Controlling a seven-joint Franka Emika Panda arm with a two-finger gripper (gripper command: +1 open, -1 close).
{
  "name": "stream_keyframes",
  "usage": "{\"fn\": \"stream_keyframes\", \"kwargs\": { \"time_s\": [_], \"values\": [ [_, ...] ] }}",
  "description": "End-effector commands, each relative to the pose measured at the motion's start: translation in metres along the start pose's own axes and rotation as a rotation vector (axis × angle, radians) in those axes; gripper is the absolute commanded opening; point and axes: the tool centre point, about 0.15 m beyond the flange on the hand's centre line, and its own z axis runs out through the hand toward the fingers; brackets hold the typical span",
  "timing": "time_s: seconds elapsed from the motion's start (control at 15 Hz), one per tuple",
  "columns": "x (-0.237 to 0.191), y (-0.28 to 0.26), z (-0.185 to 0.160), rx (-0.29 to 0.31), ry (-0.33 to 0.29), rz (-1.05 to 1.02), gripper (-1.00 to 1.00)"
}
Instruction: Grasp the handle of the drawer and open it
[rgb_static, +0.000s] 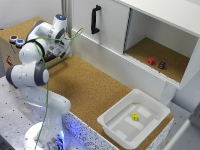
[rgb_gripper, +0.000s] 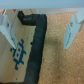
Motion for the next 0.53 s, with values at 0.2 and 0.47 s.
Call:
{"fn": "stream_keyframes", "kwargs": {
  "time_s": [0.2, 0.47],
  "values": [
    [0.019, -0.005, 0.031, -0.092, -0.08, 0.151, 1.0],
    [0.021, 0.006, 0.047, -0.091, -0.001, 0.144, 1.0]
  ]
}}
